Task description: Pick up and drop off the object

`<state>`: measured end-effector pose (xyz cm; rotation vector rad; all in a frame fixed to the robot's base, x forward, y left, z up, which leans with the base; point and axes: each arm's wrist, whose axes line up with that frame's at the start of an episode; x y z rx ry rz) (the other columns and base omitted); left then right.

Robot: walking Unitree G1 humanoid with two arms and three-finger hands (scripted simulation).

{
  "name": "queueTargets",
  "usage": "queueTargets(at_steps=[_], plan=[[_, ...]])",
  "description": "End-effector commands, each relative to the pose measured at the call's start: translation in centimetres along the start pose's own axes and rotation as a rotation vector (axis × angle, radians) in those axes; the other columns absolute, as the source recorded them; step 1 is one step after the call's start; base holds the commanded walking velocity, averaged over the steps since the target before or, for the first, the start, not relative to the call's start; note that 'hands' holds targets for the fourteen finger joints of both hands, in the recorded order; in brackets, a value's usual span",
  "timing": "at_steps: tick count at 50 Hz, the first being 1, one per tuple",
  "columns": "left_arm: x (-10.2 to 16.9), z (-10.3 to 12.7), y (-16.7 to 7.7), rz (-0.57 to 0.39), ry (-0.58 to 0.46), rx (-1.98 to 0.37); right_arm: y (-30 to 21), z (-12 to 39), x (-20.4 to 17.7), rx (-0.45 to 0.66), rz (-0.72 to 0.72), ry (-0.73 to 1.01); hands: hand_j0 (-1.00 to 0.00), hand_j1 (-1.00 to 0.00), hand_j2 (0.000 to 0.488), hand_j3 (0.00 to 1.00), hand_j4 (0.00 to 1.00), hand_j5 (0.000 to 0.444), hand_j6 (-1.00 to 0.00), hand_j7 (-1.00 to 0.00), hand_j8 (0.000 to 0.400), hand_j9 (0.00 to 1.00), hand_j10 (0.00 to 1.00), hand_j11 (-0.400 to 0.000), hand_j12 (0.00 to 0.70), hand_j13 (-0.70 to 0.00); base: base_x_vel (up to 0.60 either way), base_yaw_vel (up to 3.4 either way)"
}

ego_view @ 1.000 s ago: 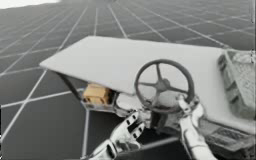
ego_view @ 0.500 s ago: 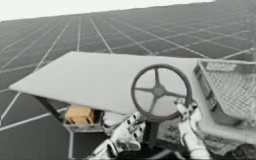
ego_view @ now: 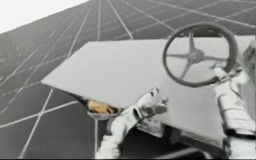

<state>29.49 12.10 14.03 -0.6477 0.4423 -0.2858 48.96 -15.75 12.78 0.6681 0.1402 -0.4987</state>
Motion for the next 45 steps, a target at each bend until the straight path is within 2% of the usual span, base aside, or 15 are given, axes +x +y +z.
queueTargets(at_steps=[1,3,6,8,13,17,20,25,33,34,37,38,40,42,45], plan=[[8.0,2.8,-1.3,-0.153,-0.004,0.013,2.1,13.2,7.8,0.000,-0.031,-0.270,0.00,0.00,0.000,1.00,1.00,0.000,0.00,0.00,0.000,1.00,1.00,-0.400,0.000,-0.700,0.00,-0.12],[9.1,1.5,-3.7,-0.212,0.006,0.041,0.0,19.5,6.7,0.010,-0.050,-0.369,0.00,0.00,0.000,1.00,1.00,0.000,0.00,0.00,0.000,1.00,1.00,-0.400,0.000,-0.700,0.00,-0.19],[8.0,1.3,-6.9,-0.290,0.031,0.083,-3.9,26.5,3.5,0.050,-0.117,-0.507,0.00,0.00,0.000,1.00,1.00,0.000,0.00,0.00,0.000,1.00,1.00,-0.400,0.000,-0.700,0.00,-0.31],[7.4,0.5,-9.0,-0.332,0.027,0.125,-9.6,33.6,0.0,0.090,-0.218,-0.619,0.00,0.00,0.000,1.00,1.00,0.000,0.00,0.00,0.000,1.00,1.00,-0.400,0.000,-0.700,0.00,-0.41],[6.4,-1.5,-13.4,-0.442,0.082,0.202,-17.2,37.6,-6.4,0.157,-0.310,-0.710,0.00,0.00,0.000,1.00,1.00,0.000,0.00,0.00,0.000,1.00,1.00,-0.400,0.000,-0.700,0.00,-0.61],[4.4,-2.0,-15.8,-0.451,0.078,0.276,-20.8,38.5,-8.7,0.232,-0.321,-0.716,0.00,0.00,0.000,1.00,1.00,0.000,0.00,0.00,0.000,1.00,1.00,-0.400,0.000,-0.700,0.00,-0.77],[3.4,-1.9,-15.5,-0.430,0.052,0.272,-19.8,38.3,-8.4,0.232,-0.290,-0.702,0.00,0.00,0.000,1.00,1.00,0.000,0.00,0.00,0.000,1.00,1.00,-0.400,0.000,-0.700,0.00,-0.73],[3.9,-2.0,-13.0,-0.386,0.048,0.211,-16.8,36.4,-6.0,0.172,-0.266,-0.663,0.00,0.00,0.000,1.00,1.00,0.000,0.00,0.00,0.000,1.00,1.00,-0.400,0.000,-0.700,0.00,-0.64],[2.9,0.4,-9.5,-0.318,0.006,0.113,-8.7,34.3,-3.8,0.081,-0.192,-0.612,0.00,0.00,0.000,1.00,1.00,0.000,0.00,0.00,0.000,1.00,1.00,-0.400,0.000,-0.700,0.00,-0.48],[3.1,0.4,-7.6,-0.307,0.022,0.123,-11.2,35.6,-3.8,0.095,-0.222,-0.639,0.00,0.00,0.000,1.00,1.00,0.000,0.00,0.00,0.000,1.00,1.00,-0.400,0.000,-0.700,0.00,-0.35],[3.3,0.7,-9.9,-0.313,0.051,0.158,-15.0,36.9,-3.4,0.134,-0.308,-0.653,0.00,0.00,0.000,1.00,1.00,0.000,0.00,0.00,0.000,1.00,1.00,-0.400,0.000,-0.700,0.00,-0.32],[3.8,0.4,-9.5,-0.314,0.047,0.167,-16.2,37.5,-3.2,0.152,-0.335,-0.642,0.00,0.00,0.000,1.00,1.00,0.000,0.00,0.00,0.000,1.00,1.00,-0.400,0.000,-0.700,0.00,-0.33],[4.8,-0.6,-10.8,-0.314,0.087,0.174,-24.2,35.4,-2.1,0.213,-0.455,-0.587,0.00,0.00,0.000,1.00,1.00,0.000,0.00,0.00,0.000,1.00,1.00,-0.400,0.000,-0.700,0.00,-0.35],[4.8,-1.3,-11.5,-0.323,0.110,0.212,-28.4,33.6,-1.4,0.240,-0.507,-0.558,0.00,0.00,0.000,1.00,1.00,0.000,0.00,0.00,0.000,1.00,1.00,-0.400,0.000,-0.700,0.00,-0.40],[4.7,-1.9,-12.3,-0.336,0.118,0.227,-29.9,33.9,-2.2,0.254,-0.520,-0.567,0.00,0.00,0.000,1.00,1.00,0.000,0.00,0.00,0.000,1.00,1.00,-0.400,0.000,-0.700,0.00,-0.44]])
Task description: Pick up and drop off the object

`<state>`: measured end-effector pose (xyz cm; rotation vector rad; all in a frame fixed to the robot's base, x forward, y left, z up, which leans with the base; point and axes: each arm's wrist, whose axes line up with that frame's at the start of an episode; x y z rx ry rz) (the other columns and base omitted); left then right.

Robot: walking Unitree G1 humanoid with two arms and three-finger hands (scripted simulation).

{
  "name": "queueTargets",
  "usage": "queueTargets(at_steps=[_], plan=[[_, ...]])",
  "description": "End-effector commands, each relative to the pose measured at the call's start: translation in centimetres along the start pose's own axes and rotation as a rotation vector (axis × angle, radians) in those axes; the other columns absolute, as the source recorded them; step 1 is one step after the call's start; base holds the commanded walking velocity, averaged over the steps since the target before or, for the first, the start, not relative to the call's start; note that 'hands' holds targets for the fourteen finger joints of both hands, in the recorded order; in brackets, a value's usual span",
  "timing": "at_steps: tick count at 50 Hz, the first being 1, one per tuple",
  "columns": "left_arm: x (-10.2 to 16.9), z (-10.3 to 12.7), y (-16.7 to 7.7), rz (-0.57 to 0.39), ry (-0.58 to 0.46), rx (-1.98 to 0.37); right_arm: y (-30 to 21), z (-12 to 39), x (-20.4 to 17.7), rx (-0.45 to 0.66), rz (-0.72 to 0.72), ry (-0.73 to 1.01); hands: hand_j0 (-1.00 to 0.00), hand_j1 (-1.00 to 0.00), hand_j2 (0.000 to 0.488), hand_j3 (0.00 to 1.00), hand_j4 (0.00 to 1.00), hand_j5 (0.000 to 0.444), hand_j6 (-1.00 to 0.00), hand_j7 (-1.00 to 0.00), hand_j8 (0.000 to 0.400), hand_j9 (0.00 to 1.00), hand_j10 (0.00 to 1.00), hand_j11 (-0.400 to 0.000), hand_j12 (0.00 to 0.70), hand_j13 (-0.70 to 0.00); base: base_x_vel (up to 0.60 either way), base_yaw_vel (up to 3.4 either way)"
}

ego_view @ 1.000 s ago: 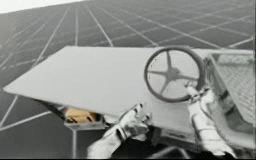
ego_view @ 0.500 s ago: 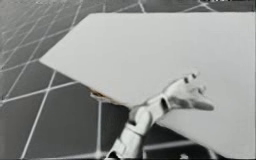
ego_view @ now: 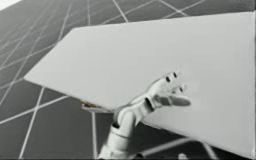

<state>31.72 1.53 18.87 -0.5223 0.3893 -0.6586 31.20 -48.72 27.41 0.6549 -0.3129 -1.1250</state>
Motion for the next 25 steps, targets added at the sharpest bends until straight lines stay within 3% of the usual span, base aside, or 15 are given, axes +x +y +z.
queueTargets(at_steps=[1,8,9,13,14,15,16,17,18,19,20,24,25], plan=[[0.7,-0.7,-1.7,-0.016,0.032,0.038,-4.8,-0.7,7.2,0.042,-0.088,0.009,0.00,0.00,0.000,1.00,1.00,0.000,0.00,0.00,0.000,1.00,1.00,-0.400,0.000,-0.700,0.00,-0.45],[-0.7,-0.2,-1.9,-0.006,-0.003,0.036,-3.1,-0.1,6.4,0.050,-0.053,0.013,0.00,0.00,0.000,1.00,1.00,0.000,0.00,0.00,0.000,1.00,1.00,-0.400,0.000,-0.700,0.00,-0.43],[-1.1,-1.0,-2.1,0.012,0.008,0.021,-3.6,-0.5,6.3,0.062,-0.078,0.034,0.00,0.00,0.000,1.00,1.00,0.000,0.00,0.00,0.000,1.00,1.00,-0.400,0.000,-0.700,0.00,-0.38],[-0.4,-1.4,-1.8,0.057,0.013,0.021,-8.0,-7.4,7.2,0.008,-0.158,0.140,0.00,0.00,0.000,1.00,1.00,0.000,0.00,0.00,0.000,1.00,1.00,-0.400,0.000,-0.700,0.00,-0.34],[-0.8,-1.8,-2.4,0.067,0.027,0.027,-8.1,-9.0,8.0,-0.006,-0.167,0.168,0.00,0.00,0.000,0.93,1.00,0.034,0.00,0.00,0.000,1.00,1.00,-0.400,0.000,-0.700,0.00,-0.34],[0.0,-2.2,-1.7,0.072,0.027,0.008,-8.9,-9.9,8.7,-0.038,-0.169,0.202,0.00,0.00,0.000,0.21,0.98,0.383,0.00,0.00,0.000,1.00,1.00,-0.400,0.000,-0.700,0.00,-0.33],[0.4,-2.5,-2.1,0.083,0.028,0.017,-9.2,-10.0,9.2,-0.068,-0.174,0.203,0.00,0.00,0.000,0.00,0.19,0.095,0.00,0.00,0.000,1.00,1.00,-0.400,0.000,-0.700,0.00,-0.33],[0.3,-2.3,-2.2,0.092,0.035,0.004,-9.5,-10.5,9.6,-0.078,-0.183,0.212,0.00,0.00,0.000,0.00,0.00,0.000,0.00,0.00,0.000,0.93,1.00,-0.400,0.000,-0.700,0.00,-0.34],[0.4,-2.6,-2.3,0.068,0.031,0.001,-10.3,-10.5,10.0,-0.075,-0.199,0.224,0.00,0.00,0.000,0.00,0.00,0.000,0.00,0.00,0.000,0.21,0.98,-0.391,0.000,-0.684,0.00,-0.34],[1.2,-3.6,-2.2,0.079,0.043,0.010,-10.9,-10.4,10.5,-0.111,-0.204,0.222,0.00,0.00,0.000,0.00,0.00,0.000,0.00,0.00,0.000,0.00,0.19,-0.076,0.000,-0.133,0.00,-0.34],[1.4,-3.4,-2.5,0.060,0.045,0.015,-11.5,-10.3,11.3,-0.106,-0.211,0.226,0.00,0.00,0.000,0.00,0.00,0.000,0.00,0.00,0.000,0.00,0.00,0.000,0.000,0.000,0.00,-0.35],[1.5,-4.0,-4.6,0.013,0.057,0.014,-13.5,-7.7,11.1,-0.093,-0.244,0.211,0.00,0.00,0.000,0.00,0.00,0.000,0.00,0.00,0.000,0.00,0.00,0.000,0.000,0.000,0.00,-0.37],[1.7,-4.0,-4.4,0.001,0.061,0.033,-13.5,-7.5,9.9,-0.159,-0.199,0.203,0.00,0.00,0.000,0.00,0.00,0.000,0.00,0.00,0.000,0.00,0.00,0.000,0.000,0.000,0.00,-0.40]])
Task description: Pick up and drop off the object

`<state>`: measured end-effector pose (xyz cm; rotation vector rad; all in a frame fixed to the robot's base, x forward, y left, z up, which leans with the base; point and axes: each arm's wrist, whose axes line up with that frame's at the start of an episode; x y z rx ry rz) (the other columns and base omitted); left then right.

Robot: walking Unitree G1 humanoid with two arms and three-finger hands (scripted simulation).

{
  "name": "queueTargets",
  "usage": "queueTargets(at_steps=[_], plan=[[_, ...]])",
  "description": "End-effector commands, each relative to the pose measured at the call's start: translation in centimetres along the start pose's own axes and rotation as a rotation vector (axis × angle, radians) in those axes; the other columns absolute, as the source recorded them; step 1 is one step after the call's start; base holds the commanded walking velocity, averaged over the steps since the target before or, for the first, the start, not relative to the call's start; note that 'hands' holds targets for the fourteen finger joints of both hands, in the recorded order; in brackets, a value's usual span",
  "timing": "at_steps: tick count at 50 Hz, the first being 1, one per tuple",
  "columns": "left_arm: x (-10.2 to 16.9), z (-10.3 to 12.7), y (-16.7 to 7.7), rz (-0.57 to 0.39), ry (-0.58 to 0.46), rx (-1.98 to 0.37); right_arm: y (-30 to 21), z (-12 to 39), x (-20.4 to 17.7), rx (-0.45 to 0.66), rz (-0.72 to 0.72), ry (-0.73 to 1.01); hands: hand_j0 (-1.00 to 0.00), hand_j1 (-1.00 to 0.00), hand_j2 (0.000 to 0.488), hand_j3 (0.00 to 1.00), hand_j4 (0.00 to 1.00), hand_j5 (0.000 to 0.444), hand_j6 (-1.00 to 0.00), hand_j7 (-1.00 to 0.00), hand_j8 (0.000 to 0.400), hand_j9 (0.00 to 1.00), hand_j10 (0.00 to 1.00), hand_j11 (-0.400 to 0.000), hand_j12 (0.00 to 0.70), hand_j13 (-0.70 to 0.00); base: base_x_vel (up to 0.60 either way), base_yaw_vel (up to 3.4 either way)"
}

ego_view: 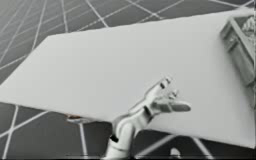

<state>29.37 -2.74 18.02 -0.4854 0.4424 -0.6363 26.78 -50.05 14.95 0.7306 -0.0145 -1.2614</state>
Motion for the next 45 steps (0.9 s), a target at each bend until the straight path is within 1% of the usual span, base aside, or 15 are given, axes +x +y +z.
queueTargets(at_steps=[1,5,14,23,45], plan=[[0.2,-0.7,-1.8,-0.047,0.000,0.017,-1.2,1.0,9.4,-0.069,0.026,-0.020,0.00,0.00,0.000,0.00,0.00,0.000,0.00,0.00,0.000,0.00,0.00,0.000,0.000,0.000,0.00,-0.41],[0.1,-1.0,-2.2,-0.055,0.008,0.021,-2.2,1.5,9.3,-0.064,0.016,-0.024,0.00,0.00,0.000,0.00,0.00,0.000,0.00,0.00,0.000,0.00,0.00,0.000,0.000,0.000,0.00,-0.42],[0.2,-1.6,-1.5,-0.047,0.024,-0.001,-2.5,0.8,9.5,-0.091,0.006,-0.022,0.00,0.00,0.000,0.00,0.00,0.000,0.00,0.00,0.000,0.00,0.00,0.000,0.000,0.000,0.00,-0.43],[-0.1,-1.9,-1.7,-0.044,0.023,0.002,-2.9,0.7,9.5,-0.089,0.007,-0.019,0.00,0.00,0.000,0.00,0.00,0.000,0.00,0.00,0.000,0.00,0.00,0.000,0.000,0.000,0.00,-0.42],[-0.2,-2.5,-1.2,-0.039,0.031,-0.016,-3.1,0.4,9.3,-0.109,0.003,-0.020,0.00,0.00,0.000,0.00,0.00,0.000,0.00,0.00,0.000,0.00,0.00,0.000,0.000,0.000,0.00,-0.41]])
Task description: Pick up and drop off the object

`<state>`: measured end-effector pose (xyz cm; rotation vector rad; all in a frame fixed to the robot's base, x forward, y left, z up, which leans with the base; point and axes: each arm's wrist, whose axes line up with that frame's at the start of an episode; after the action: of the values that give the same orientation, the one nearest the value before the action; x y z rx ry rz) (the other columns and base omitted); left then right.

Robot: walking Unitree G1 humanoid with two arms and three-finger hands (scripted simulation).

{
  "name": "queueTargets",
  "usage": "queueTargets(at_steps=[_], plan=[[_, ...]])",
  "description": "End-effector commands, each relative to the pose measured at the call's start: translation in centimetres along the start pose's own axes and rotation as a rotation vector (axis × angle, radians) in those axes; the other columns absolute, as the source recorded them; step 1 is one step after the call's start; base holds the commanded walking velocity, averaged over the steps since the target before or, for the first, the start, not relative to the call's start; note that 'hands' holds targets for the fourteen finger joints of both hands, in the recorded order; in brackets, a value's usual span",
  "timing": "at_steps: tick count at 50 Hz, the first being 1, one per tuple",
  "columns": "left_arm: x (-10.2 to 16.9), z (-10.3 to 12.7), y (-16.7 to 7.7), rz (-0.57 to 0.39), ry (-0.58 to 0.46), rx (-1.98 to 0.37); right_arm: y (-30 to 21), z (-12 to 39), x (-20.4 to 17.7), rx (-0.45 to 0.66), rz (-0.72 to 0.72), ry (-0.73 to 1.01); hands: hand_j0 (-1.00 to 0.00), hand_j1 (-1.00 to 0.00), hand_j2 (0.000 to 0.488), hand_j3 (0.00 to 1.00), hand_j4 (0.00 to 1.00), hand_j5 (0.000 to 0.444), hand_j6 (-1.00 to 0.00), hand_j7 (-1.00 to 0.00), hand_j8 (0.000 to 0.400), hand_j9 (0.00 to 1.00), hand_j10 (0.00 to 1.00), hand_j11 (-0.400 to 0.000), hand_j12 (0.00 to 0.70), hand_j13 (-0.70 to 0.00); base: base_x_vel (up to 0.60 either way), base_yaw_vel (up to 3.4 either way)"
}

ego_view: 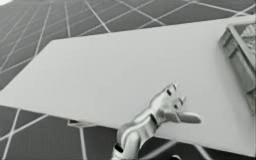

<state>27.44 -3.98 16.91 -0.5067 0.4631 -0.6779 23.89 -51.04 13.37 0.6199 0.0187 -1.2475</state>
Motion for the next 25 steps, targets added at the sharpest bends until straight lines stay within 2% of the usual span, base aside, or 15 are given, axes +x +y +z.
queueTargets(at_steps=[1,11,12,14,15,17,18,20,21,23,25], plan=[[0.1,-0.2,0.0,0.001,0.007,0.003,0.1,-0.3,8.8,-0.006,-0.014,0.012,0.00,0.00,0.000,0.00,0.00,0.000,0.00,0.00,0.000,0.00,0.00,0.000,0.000,0.000,0.00,-0.40],[0.0,-0.3,0.1,0.003,0.009,-0.003,0.1,-0.4,8.8,-0.012,-0.014,0.012,0.00,0.00,0.000,0.00,0.00,0.000,0.00,0.00,0.000,0.00,0.00,0.000,0.000,0.000,0.00,-0.40],[0.4,-0.8,0.1,-0.009,0.011,-0.002,0.5,-0.2,7.4,-0.034,0.012,0.017,0.00,0.00,0.000,0.00,0.00,0.000,0.00,0.00,0.000,0.00,0.00,0.000,0.000,0.000,0.00,-0.40],[0.9,1.0,-0.2,-0.022,-0.010,0.000,0.0,-1.4,5.0,-0.053,0.071,0.006,0.00,0.00,0.000,0.00,0.00,0.000,0.00,0.00,0.000,0.00,0.00,0.000,0.000,0.000,0.00,-0.40],[0.9,1.0,-0.2,-0.021,-0.010,0.000,0.0,-1.4,5.0,-0.053,0.072,0.007,0.00,0.00,0.000,0.00,0.00,0.000,0.00,0.00,0.000,0.00,0.00,0.000,0.000,0.000,0.00,-0.40],[0.5,0.7,0.0,-0.014,-0.055,-0.009,1.0,-2.9,0.9,-0.125,0.187,-0.057,0.00,0.00,0.000,0.00,0.00,0.000,0.00,0.00,0.000,0.00,0.00,0.000,0.000,0.000,0.00,-0.39],[-0.1,1.3,-0.2,-0.022,-0.091,0.008,1.2,-3.1,-1.5,-0.148,0.241,-0.092,0.00,0.00,0.000,0.00,0.00,0.000,0.00,0.00,0.000,0.00,0.00,0.000,0.000,0.000,0.00,-0.38],[-0.6,2.5,0.5,0.043,-0.209,0.051,0.6,-2.7,-6.3,-0.205,0.325,-0.206,0.00,0.00,0.000,0.00,0.00,0.000,0.00,0.00,0.000,0.00,0.00,0.000,0.000,0.000,0.00,-0.37],[-1.5,3.1,-0.1,0.065,-0.272,0.062,0.9,-3.3,-8.7,-0.219,0.431,-0.306,0.00,0.00,0.000,0.00,0.00,0.000,0.00,0.00,0.000,0.00,0.00,0.000,0.000,0.000,0.00,-0.36],[-2.8,4.4,1.2,0.115,-0.409,0.091,2.5,-3.4,-14.3,-0.284,0.592,-0.458,0.00,0.00,0.000,0.00,0.00,0.000,0.00,0.00,0.000,0.00,0.00,0.000,0.000,0.000,0.00,-0.34],[-4.8,4.7,2.2,0.111,-0.471,0.027,5.4,-4.2,-19.5,-0.310,0.764,-0.541,0.00,0.00,0.000,0.00,0.00,0.000,0.00,0.00,0.000,0.00,0.00,0.000,0.000,0.000,0.00,-0.30]])
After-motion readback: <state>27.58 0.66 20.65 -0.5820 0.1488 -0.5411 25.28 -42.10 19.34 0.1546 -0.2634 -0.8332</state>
